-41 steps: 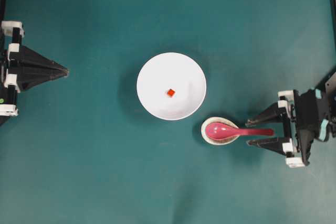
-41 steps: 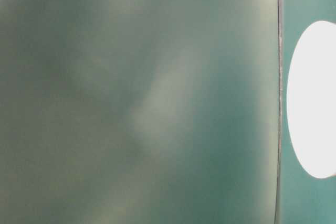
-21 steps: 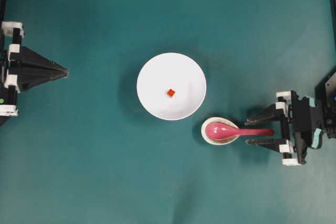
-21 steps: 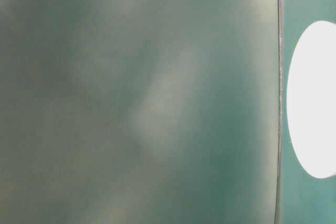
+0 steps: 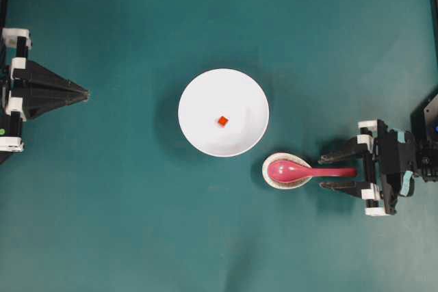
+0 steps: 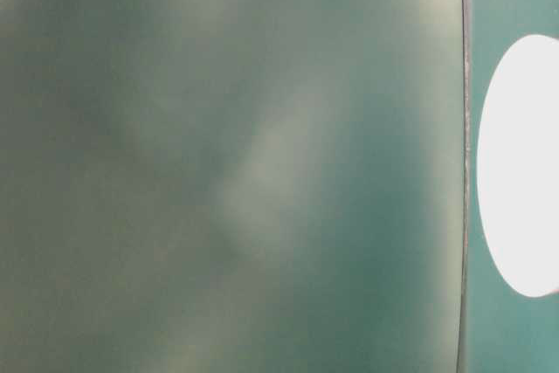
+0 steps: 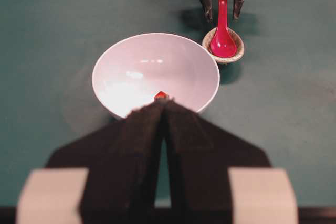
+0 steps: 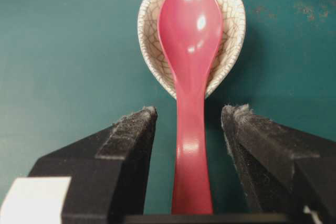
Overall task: Grip the spoon and scoop the red block from the bowl with right arm.
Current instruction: 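Close the right gripper on the pink spoon handle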
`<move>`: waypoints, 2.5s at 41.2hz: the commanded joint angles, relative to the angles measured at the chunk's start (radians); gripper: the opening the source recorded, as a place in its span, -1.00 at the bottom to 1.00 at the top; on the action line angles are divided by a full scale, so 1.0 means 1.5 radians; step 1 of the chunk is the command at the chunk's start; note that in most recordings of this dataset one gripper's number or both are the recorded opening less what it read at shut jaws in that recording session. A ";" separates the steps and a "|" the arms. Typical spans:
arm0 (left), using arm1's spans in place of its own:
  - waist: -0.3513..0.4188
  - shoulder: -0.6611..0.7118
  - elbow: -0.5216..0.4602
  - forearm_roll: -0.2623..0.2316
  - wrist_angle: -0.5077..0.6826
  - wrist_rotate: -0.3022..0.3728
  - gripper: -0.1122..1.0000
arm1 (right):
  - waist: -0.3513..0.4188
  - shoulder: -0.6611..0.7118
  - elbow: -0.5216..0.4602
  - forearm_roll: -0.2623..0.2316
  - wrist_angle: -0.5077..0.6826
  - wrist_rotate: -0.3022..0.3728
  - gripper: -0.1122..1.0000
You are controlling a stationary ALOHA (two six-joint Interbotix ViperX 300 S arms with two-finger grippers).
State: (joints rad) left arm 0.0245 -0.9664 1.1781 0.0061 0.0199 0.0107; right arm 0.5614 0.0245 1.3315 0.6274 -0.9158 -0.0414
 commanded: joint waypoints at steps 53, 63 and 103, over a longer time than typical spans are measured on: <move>0.002 0.000 -0.018 0.002 0.001 -0.007 -0.80 | 0.000 -0.004 -0.003 0.007 -0.007 -0.001 -0.01; 0.002 0.000 -0.018 0.002 0.001 -0.007 -0.80 | -0.001 -0.005 -0.002 0.009 -0.007 -0.001 -0.01; 0.002 0.000 -0.018 0.002 0.007 -0.007 -0.80 | -0.001 -0.005 -0.004 0.009 -0.003 -0.003 -0.35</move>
State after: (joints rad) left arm 0.0245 -0.9710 1.1781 0.0061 0.0353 0.0015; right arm 0.5614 0.0245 1.3315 0.6397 -0.9143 -0.0445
